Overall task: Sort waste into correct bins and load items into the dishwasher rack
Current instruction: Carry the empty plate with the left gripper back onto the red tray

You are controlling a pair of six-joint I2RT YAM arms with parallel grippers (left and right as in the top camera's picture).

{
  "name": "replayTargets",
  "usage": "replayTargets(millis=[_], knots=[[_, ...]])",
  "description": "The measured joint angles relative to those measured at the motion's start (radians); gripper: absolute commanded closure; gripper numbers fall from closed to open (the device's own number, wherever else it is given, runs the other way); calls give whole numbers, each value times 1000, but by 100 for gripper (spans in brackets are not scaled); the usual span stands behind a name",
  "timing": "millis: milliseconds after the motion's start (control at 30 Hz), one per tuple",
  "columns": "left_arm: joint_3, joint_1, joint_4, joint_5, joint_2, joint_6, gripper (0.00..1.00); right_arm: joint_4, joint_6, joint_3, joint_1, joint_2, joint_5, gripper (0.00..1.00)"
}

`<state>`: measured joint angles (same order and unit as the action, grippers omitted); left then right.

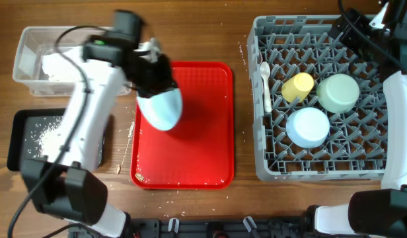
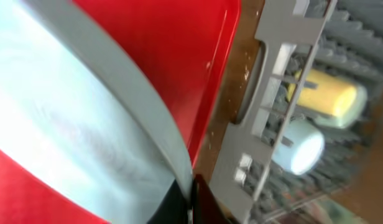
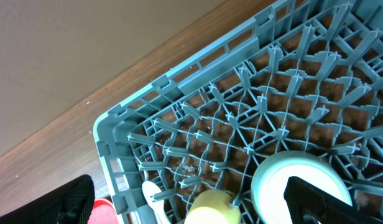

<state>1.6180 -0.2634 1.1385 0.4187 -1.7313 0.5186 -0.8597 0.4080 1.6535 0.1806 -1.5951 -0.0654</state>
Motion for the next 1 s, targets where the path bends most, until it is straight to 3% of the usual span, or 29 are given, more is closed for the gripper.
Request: replayTargets(millis=[100, 267, 367, 533, 833, 933, 1000], knots=[[0, -156, -75, -169, -24, 100, 96, 0, 0, 0, 0, 0, 0, 0], [0, -293, -129, -369, -157, 193, 96, 0, 0, 0, 0, 0, 0, 0], [0, -305, -141, -407, -219, 214, 95, 0, 0, 0, 0, 0, 0, 0], [0, -304, -139, -437, -253, 236, 78, 0, 0, 0, 0, 0, 0, 0], [49, -219, 40, -441, -221, 240, 75, 0, 0, 0, 0, 0, 0, 0], [85, -119, 100, -444, -122, 243, 49, 0, 0, 0, 0, 0, 0, 0], [98, -22, 132, -449, -32, 243, 24, 0, 0, 0, 0, 0, 0, 0]])
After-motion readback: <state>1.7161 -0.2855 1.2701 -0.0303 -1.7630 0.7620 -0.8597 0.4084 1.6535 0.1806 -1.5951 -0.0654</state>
